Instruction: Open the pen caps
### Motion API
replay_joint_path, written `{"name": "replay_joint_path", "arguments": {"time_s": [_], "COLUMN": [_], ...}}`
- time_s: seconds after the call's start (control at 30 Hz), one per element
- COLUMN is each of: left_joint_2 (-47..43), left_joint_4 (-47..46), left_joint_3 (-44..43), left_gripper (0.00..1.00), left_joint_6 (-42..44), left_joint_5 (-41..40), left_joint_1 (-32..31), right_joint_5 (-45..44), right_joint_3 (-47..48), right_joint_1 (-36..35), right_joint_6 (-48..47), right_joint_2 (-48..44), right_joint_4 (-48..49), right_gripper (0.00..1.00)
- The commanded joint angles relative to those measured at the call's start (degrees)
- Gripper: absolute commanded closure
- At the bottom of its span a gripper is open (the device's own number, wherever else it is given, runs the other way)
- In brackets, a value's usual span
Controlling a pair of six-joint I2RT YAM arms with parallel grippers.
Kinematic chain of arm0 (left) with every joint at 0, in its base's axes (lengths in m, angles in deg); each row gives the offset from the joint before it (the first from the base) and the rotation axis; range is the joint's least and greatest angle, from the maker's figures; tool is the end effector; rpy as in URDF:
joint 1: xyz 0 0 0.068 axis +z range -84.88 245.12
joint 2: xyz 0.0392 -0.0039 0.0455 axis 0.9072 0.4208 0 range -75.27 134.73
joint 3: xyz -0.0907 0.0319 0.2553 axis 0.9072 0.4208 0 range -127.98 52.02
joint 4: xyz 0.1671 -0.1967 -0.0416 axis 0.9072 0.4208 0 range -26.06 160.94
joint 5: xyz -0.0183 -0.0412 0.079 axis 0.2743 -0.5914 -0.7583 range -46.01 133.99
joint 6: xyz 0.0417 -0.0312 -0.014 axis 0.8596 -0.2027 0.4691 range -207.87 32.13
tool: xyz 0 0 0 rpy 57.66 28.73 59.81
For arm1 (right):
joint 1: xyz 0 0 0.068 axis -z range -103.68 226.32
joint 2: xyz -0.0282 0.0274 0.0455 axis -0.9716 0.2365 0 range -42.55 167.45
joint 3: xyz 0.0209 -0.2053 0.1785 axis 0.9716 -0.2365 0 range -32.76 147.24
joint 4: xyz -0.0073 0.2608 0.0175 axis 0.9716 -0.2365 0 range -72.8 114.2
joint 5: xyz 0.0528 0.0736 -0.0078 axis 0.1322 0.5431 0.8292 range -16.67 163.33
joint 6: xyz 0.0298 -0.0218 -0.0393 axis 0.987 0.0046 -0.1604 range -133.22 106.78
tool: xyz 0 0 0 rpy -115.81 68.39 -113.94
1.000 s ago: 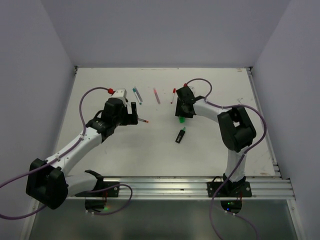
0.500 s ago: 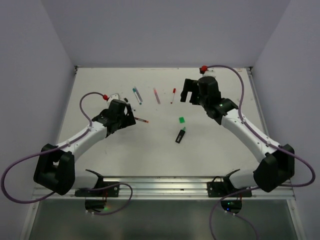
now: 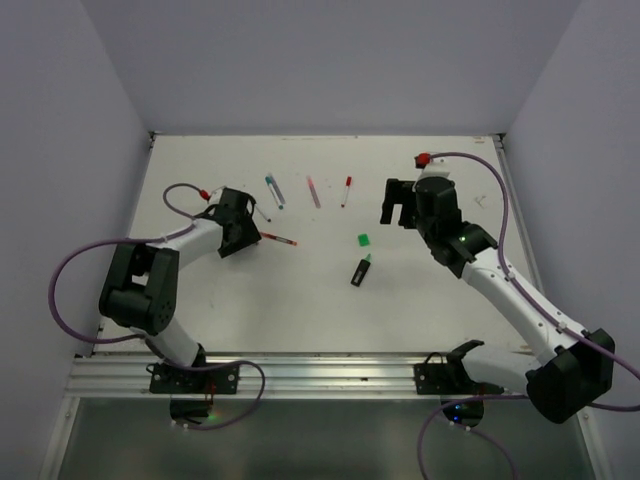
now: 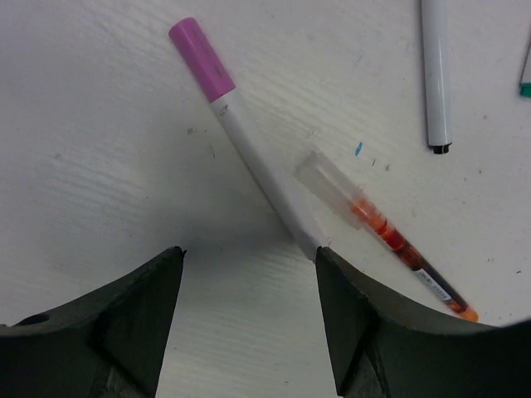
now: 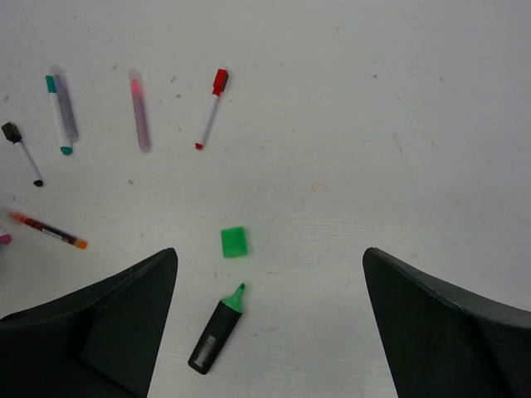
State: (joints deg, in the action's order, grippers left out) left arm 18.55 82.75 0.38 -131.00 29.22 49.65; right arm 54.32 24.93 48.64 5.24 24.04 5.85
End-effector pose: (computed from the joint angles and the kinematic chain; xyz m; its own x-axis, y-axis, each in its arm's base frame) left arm 0.3032 -0.0746 0.1620 -0.7100 -0.4895 -0.5062 -0.4750 0.8636 -0.1688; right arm 0.2376 0.1114 0.3279 -0.4424 0.1061 -0.8905 -0.0450 0.9891 0.1402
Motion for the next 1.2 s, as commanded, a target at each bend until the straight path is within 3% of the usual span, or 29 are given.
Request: {"name": "replay_joint_path", "arguments": {"time_s": [0.0,0.27,0.6,0.77,0.93,1.17], "left_joint_2": [1.4,4.5,5.9,5.0,4.0,1.7], "left_joint_4": [-3.4,-2.5,0.4,1.9,4.9,7.3], "left_joint_3": [-4.2,-5.9,-6.2,-3.9,-2.4,-0.3], "left_gripper": [0.31,0.36,0.53,0.56,0.71,0.68], "left_joint_6": [-2.1,-2.6,-2.8,-1.8,0.8,5.9], "left_joint_5": [0.1,-0.8,-2.6,-3.4,-4.8,-6.9], "left_joint_1": [1.0,1.1,1.3,1.6,2.1,2.4], "right_joint_5": [-2.1,-1.7,-1.7,-0.9,0.7,1.6], "right_joint_3": [-0.8,-1.3,-1.6,-2.1,-2.4,-3.0], "right_joint_1": [0.4,0.5,0.5,0.5,0.5,0.5], "right_joint_6": [-2.0,-2.0,-1.6,-0.7,-0.2,1.0], "right_joint_2": [-2.0,-2.3,-2.3,-2.3,-2.2,-2.2], "right_joint_4": [1.4,1.5,1.7,2.3,2.5,3.1], "right_gripper": [0.02,0.01,0.01,0.01,0.02,0.02]}}
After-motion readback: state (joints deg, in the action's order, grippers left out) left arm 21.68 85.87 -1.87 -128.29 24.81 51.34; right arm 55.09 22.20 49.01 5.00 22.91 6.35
